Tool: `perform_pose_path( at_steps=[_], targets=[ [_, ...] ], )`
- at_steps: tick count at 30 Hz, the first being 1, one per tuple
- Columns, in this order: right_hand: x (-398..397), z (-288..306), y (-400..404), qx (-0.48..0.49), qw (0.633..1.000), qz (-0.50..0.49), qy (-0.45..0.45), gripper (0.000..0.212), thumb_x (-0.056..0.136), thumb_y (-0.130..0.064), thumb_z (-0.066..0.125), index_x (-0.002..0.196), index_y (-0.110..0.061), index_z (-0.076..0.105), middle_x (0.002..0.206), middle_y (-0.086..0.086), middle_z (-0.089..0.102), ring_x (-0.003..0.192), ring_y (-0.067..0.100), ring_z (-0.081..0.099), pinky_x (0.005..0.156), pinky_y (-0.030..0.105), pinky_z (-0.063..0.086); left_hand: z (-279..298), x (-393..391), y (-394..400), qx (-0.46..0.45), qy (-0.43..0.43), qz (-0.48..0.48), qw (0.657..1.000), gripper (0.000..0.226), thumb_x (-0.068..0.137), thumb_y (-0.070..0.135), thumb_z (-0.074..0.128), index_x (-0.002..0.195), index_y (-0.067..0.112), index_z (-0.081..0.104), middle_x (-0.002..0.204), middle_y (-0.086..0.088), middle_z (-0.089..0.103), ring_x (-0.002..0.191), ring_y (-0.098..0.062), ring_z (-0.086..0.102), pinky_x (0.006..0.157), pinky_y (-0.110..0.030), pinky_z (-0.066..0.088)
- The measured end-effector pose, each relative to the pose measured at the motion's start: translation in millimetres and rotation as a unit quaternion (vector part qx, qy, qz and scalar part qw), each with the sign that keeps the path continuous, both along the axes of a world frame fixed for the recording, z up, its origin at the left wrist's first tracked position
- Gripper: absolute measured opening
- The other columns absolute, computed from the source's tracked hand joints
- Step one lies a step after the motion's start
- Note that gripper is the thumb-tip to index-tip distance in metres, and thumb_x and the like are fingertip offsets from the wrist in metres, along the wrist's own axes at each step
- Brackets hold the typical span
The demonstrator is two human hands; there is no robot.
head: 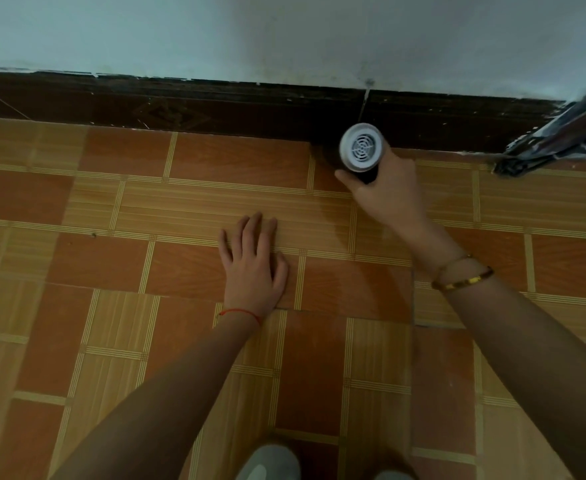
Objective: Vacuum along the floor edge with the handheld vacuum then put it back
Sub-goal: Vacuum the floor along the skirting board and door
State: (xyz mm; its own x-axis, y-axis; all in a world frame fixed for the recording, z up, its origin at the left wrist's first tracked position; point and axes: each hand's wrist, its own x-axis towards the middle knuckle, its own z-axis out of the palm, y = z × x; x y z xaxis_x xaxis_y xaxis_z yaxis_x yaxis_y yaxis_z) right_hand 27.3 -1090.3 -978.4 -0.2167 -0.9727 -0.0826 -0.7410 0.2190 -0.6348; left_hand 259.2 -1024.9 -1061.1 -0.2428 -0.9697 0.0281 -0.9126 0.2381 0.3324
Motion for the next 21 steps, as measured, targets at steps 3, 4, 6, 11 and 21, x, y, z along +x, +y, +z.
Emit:
perform_pose_path(
  at_steps=[3,4,6,11,21],
  targets=[
    [-23.8,3.8,15.0,-0.004,0.999,-0.042,-0.017,0.069,0.084,-0.043,0.071,0.141,-0.017,0.044,0.13,0.004,0.062,0.121,0.02,0.056,0.091,0.022,0.041,0.0,0.2,0.1,0.001,-0.002,0.0,1.0,0.054,0.094,0.034,0.045,0.145,0.017,0.041,0.154,-0.008,0.035,0.147,-0.028,0.024,0.119,-0.061,0.01],
    [-30.7,5.3,19.7,-0.006,0.998,-0.055,-0.013,0.067,0.084,-0.041,0.071,0.14,-0.016,0.045,0.13,0.004,0.062,0.12,0.02,0.056,0.089,0.021,0.039,0.1,0.5,0.0,0.001,-0.001,-0.001,1.0,0.054,0.094,0.034,0.045,0.145,0.017,0.041,0.154,-0.008,0.035,0.146,-0.028,0.024,0.119,-0.061,0.01],
    [-42.3,7.8,28.3,-0.007,0.997,-0.08,-0.005,0.065,0.084,-0.039,0.071,0.139,-0.015,0.047,0.129,0.005,0.062,0.12,0.019,0.056,0.086,0.02,0.038,-0.2,-0.2,0.4,-0.001,0.002,-0.002,1.0,0.054,0.093,0.033,0.046,0.145,0.017,0.042,0.153,-0.008,0.036,0.146,-0.028,0.024,0.119,-0.061,0.01],
    [-51.3,4.9,30.3,-0.004,0.996,-0.09,0.0,0.069,0.082,-0.045,0.071,0.14,-0.016,0.046,0.128,0.003,0.062,0.12,0.02,0.056,0.087,0.024,0.041,-1.0,-0.3,1.3,-0.005,0.008,0.002,1.0,0.054,0.093,0.032,0.049,0.144,0.017,0.042,0.153,-0.009,0.037,0.146,-0.029,0.024,0.119,-0.062,0.01],
    [29.2,9.4,-11.1,0.003,0.998,0.057,0.03,0.067,0.085,-0.05,0.066,0.141,-0.025,0.041,0.124,0.003,0.065,0.114,0.027,0.06,0.089,0.041,0.052,2.6,10.1,-1.3,0.0,0.023,0.002,1.0,0.053,0.095,0.03,0.046,0.146,0.017,0.04,0.154,-0.009,0.037,0.146,-0.028,0.026,0.119,-0.058,0.015]
  ],
)
